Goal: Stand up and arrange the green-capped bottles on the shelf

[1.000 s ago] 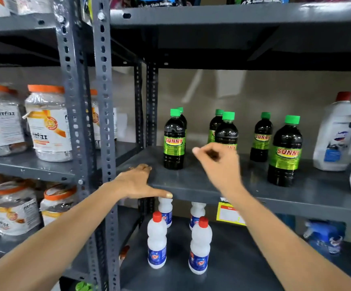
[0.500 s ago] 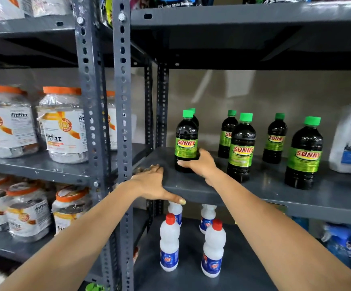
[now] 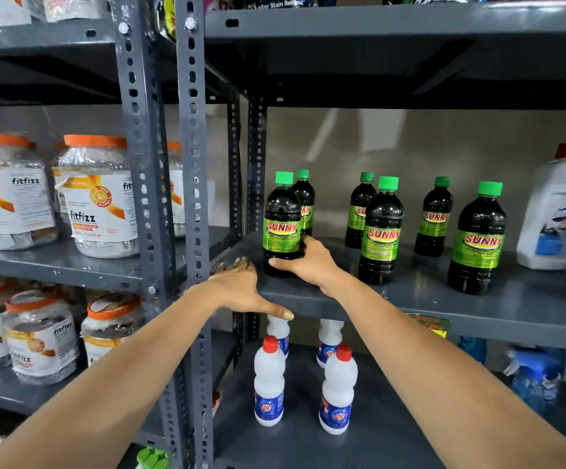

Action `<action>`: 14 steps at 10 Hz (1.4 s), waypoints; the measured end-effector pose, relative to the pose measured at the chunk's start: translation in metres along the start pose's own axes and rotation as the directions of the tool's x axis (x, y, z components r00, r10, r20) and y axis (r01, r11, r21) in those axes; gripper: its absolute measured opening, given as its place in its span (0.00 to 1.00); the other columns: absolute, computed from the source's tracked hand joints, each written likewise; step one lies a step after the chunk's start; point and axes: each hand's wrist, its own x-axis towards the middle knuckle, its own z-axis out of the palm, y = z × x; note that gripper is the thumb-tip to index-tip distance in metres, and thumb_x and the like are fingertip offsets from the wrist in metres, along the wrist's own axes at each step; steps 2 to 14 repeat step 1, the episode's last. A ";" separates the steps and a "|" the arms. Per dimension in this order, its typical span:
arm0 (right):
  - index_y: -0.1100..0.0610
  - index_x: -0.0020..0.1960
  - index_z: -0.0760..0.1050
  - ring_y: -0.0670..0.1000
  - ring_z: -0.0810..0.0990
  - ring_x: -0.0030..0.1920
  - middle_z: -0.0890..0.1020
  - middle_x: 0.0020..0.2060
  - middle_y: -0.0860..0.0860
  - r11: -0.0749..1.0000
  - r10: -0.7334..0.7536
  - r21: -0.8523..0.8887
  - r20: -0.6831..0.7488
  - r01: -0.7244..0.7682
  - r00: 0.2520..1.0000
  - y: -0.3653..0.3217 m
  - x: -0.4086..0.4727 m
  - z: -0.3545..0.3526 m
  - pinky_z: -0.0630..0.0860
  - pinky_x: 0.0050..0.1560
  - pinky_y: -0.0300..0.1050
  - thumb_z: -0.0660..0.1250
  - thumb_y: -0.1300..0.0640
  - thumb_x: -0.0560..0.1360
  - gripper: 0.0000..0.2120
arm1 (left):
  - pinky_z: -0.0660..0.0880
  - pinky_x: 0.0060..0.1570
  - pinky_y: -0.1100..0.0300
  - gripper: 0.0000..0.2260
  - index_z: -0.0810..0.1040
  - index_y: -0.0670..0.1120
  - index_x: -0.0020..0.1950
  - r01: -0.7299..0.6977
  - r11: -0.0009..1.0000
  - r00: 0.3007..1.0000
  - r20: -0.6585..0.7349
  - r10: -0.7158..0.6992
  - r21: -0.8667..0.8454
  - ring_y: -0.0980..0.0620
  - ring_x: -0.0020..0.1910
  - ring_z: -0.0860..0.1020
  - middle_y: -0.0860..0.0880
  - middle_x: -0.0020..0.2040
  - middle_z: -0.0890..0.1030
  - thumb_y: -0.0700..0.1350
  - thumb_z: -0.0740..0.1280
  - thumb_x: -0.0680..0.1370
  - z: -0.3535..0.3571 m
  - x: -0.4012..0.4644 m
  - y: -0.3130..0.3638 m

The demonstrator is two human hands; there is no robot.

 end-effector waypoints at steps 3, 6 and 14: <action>0.53 0.72 0.61 0.53 0.73 0.68 0.76 0.67 0.52 0.998 -0.033 0.044 -0.060 0.036 0.998 0.000 -0.007 -0.004 0.70 0.67 0.48 0.80 0.49 0.64 0.43 | 0.61 0.71 0.48 0.64 0.52 0.40 0.78 0.014 1.000 1.000 0.009 -0.014 -0.008 0.42 0.77 0.54 0.40 0.80 0.53 0.81 0.63 0.56 0.000 -0.002 0.001; 0.53 0.72 0.61 0.53 0.73 0.68 0.76 0.67 0.52 0.998 -0.033 0.044 -0.060 0.036 0.998 0.000 -0.007 -0.004 0.70 0.67 0.48 0.80 0.49 0.64 0.43 | 0.61 0.71 0.48 0.64 0.52 0.40 0.78 0.014 1.000 1.000 0.009 -0.014 -0.008 0.42 0.77 0.54 0.40 0.80 0.53 0.81 0.63 0.56 0.000 -0.002 0.001; 0.53 0.72 0.61 0.53 0.73 0.68 0.76 0.67 0.52 0.998 -0.033 0.044 -0.060 0.036 0.998 0.000 -0.007 -0.004 0.70 0.67 0.48 0.80 0.49 0.64 0.43 | 0.61 0.71 0.48 0.64 0.52 0.40 0.78 0.014 1.000 1.000 0.009 -0.014 -0.008 0.42 0.77 0.54 0.40 0.80 0.53 0.81 0.63 0.56 0.000 -0.002 0.001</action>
